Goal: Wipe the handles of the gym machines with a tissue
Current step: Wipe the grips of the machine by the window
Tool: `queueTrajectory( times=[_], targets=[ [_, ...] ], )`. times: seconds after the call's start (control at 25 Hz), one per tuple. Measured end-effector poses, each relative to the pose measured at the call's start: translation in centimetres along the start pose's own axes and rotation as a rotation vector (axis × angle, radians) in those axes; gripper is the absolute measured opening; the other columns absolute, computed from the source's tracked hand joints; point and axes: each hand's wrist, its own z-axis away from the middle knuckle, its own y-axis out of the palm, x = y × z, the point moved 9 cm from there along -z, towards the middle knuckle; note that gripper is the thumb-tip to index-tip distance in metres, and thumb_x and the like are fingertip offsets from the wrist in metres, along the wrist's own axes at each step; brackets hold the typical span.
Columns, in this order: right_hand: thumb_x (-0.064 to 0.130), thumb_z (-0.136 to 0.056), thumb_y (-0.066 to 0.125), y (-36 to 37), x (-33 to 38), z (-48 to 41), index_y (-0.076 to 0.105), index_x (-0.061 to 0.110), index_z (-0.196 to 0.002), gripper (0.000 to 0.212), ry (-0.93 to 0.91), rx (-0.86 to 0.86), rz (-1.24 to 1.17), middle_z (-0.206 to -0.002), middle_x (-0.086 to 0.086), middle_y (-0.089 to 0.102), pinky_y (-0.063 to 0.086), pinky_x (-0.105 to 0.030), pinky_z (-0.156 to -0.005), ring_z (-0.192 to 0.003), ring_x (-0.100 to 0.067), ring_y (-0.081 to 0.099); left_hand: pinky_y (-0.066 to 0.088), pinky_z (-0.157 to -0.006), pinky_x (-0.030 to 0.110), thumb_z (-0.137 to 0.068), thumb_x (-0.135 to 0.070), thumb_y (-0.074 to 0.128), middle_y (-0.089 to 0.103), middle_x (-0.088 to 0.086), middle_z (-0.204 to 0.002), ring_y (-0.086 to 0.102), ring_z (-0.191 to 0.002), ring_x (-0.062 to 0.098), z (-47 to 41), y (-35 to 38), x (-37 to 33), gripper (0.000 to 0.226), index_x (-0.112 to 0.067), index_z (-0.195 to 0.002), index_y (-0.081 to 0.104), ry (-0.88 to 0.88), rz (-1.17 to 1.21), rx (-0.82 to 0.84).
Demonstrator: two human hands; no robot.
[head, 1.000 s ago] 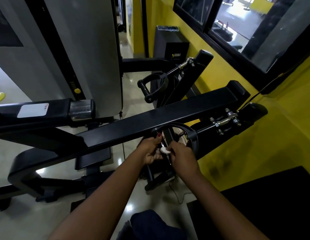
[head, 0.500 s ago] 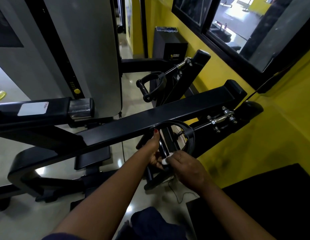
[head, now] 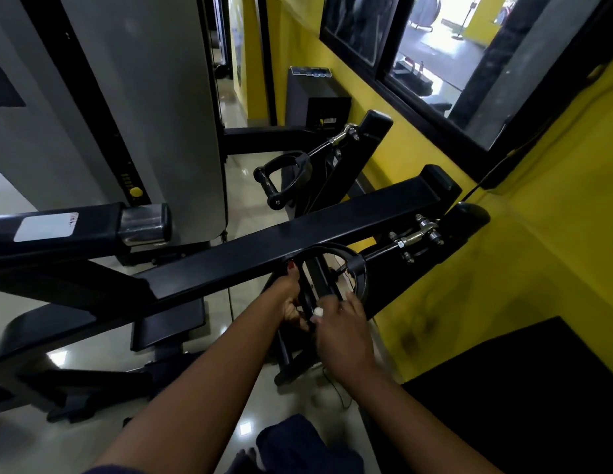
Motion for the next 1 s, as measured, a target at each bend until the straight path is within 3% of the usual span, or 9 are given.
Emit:
queueTrajectory(
  times=[0.12,0.24,0.36,0.48,0.6,0.72,0.8,0.88,1.0],
  targets=[
    [0.022,-0.101,0.043,-0.8,-0.4,3.2,0.065,0.007,-0.099,0.026,-0.117,-0.419,-0.221,-0.089,-0.007,0.066,0.037,-0.038,-0.108,-0.095,-0.018,0.057,0.046,-0.096,0.052,-0.095,-0.066,0.024,0.039,0.018,-0.149,0.052,-0.123,0.038,-0.2,0.3,0.7,0.078,-0.008,-0.147,0.037,-0.009,0.066,0.030],
    [0.017,-0.097,0.052,0.4,0.6,4.5,0.058,0.008,-0.109,0.016,-0.347,-0.435,-0.290,-0.104,-0.012,0.065,0.040,-0.037,-0.108,-0.106,-0.022,0.057,0.050,-0.089,0.048,-0.094,-0.066,0.026,0.040,0.019,-0.148,0.050,-0.126,0.037,-0.2,0.3,0.6,0.080,-0.006,-0.145,0.038,0.007,0.078,0.030],
    [0.011,-0.099,0.046,1.9,2.6,6.2,0.055,0.009,-0.111,0.015,-0.613,-0.347,-0.149,-0.109,-0.013,0.067,0.042,-0.046,-0.105,-0.110,-0.027,0.061,0.055,-0.083,0.050,-0.088,-0.073,0.034,0.047,0.022,-0.140,0.054,-0.117,0.040,0.8,0.2,1.4,0.086,-0.005,-0.139,0.042,-0.036,0.026,0.080],
    [0.019,-0.104,0.036,1.4,-0.4,6.1,0.054,0.010,-0.118,0.025,-0.443,-0.410,-0.185,-0.110,-0.011,0.069,0.039,-0.040,-0.108,-0.112,-0.025,0.060,0.058,-0.068,0.054,-0.083,-0.064,0.059,0.051,0.025,-0.130,0.064,-0.094,0.040,3.6,1.1,2.9,0.077,-0.008,-0.133,0.041,-0.085,-0.149,0.261],
    [0.020,-0.101,0.039,1.6,-3.4,5.5,0.055,0.013,-0.119,0.024,-0.266,-0.398,-0.259,-0.110,-0.009,0.067,0.033,-0.034,-0.112,-0.111,-0.026,0.060,0.058,-0.067,0.054,-0.097,-0.034,0.054,0.058,0.023,-0.110,0.069,-0.071,0.034,4.4,0.9,3.3,0.048,-0.001,-0.130,0.040,-0.043,-0.226,0.231],
    [0.014,-0.097,0.049,2.1,-0.9,7.0,0.053,0.009,-0.125,0.028,-0.557,-0.359,-0.204,-0.120,-0.013,0.065,0.042,-0.039,-0.106,-0.120,-0.026,0.057,0.058,-0.059,0.047,-0.100,-0.034,0.049,0.058,0.025,-0.120,0.066,-0.073,0.033,4.6,1.4,2.7,0.043,0.000,-0.127,0.045,0.029,-0.266,0.184],
    [0.010,-0.094,0.054,2.3,-0.1,7.7,0.054,0.007,-0.125,0.031,-0.740,-0.316,-0.123,-0.126,-0.013,0.063,0.040,-0.039,-0.108,-0.125,-0.026,0.054,0.053,-0.070,0.044,-0.099,-0.036,0.049,0.061,0.021,-0.114,0.064,-0.085,0.033,4.3,1.2,2.5,0.043,-0.002,-0.126,0.047,0.090,-0.279,0.121],
    [0.011,-0.095,0.049,2.1,-1.3,6.7,0.052,0.008,-0.125,0.030,-0.635,-0.340,-0.085,-0.124,-0.012,0.064,0.032,-0.037,-0.113,-0.123,-0.024,0.056,0.053,-0.082,0.049,-0.099,-0.036,0.049,0.061,0.021,-0.114,0.063,-0.097,0.036,4.3,1.0,2.3,0.040,-0.004,-0.125,0.047,0.136,-0.274,0.090],
    [0.012,-0.093,0.045,1.2,-2.4,5.7,0.057,0.008,-0.121,0.030,-0.355,-0.410,-0.219,-0.115,-0.010,0.068,0.024,-0.033,-0.117,-0.117,-0.023,0.058,0.056,-0.068,0.049,-0.099,-0.040,0.049,0.060,0.022,-0.108,0.065,-0.083,0.035,5.0,1.3,2.3,0.040,-0.007,-0.121,0.047,0.150,-0.271,0.112]
  ],
)
